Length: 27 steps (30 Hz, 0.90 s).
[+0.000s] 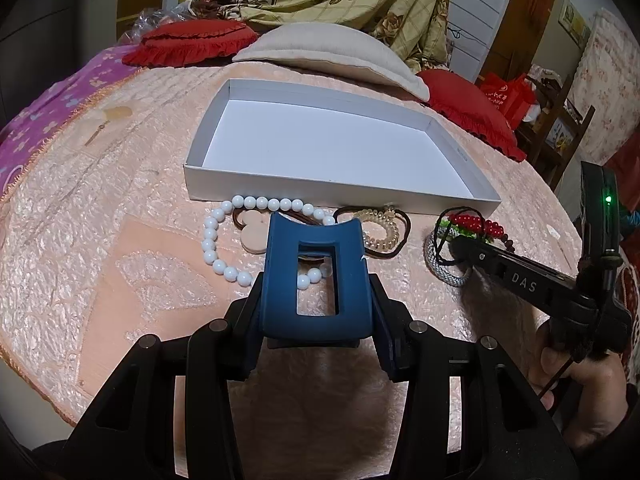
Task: Organize jewelry
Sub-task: 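Grasp the black hair tie with the right gripper while the left holds the clip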
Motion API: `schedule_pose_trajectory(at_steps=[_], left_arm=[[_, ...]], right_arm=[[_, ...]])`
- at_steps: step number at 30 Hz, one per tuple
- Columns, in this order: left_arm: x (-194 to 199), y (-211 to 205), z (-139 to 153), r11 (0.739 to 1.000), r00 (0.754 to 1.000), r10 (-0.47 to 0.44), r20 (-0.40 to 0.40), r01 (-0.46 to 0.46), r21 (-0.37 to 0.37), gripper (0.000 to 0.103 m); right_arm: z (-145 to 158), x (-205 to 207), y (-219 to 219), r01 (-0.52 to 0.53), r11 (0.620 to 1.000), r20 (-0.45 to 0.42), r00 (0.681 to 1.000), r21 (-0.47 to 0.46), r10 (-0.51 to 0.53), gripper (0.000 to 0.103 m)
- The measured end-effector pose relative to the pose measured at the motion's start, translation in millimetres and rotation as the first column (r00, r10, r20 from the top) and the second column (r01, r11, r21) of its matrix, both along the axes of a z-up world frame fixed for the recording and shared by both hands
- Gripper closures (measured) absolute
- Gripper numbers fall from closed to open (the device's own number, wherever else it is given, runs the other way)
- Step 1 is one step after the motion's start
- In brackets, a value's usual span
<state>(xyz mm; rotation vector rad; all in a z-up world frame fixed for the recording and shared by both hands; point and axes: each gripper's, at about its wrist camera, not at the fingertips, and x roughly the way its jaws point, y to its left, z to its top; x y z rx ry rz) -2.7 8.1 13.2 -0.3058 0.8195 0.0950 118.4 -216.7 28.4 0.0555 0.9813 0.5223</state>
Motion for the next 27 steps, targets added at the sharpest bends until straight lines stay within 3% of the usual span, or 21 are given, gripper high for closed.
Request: schedule_pose_trajectory(at_steps=[21,23,27], left_arm=[[2.7,1.7,-2.9,1.000,1.000,-0.006,-0.014,0.006,-0.001,0.059],[3.0,0.5,-3.6,1.000,1.000,-0.009,-0.013,0.009,0.006,0.059],[2.3,0.1,-6.1,1.000,1.000,-0.009,-0.013,0.010,0.015,0.059]], right_arm=[[4.9,3.8,-3.3,0.033,0.999,0.047,0.998,0.042,-0.035,0.091],[11.0,-0.1,-0.9,0.020,0.999,0.087,0.996,0.032,-0.022,0.098],[19.9,-6.5,0.0,0.015,1.000,0.128,0.992,0.024,-0.018,0.099]])
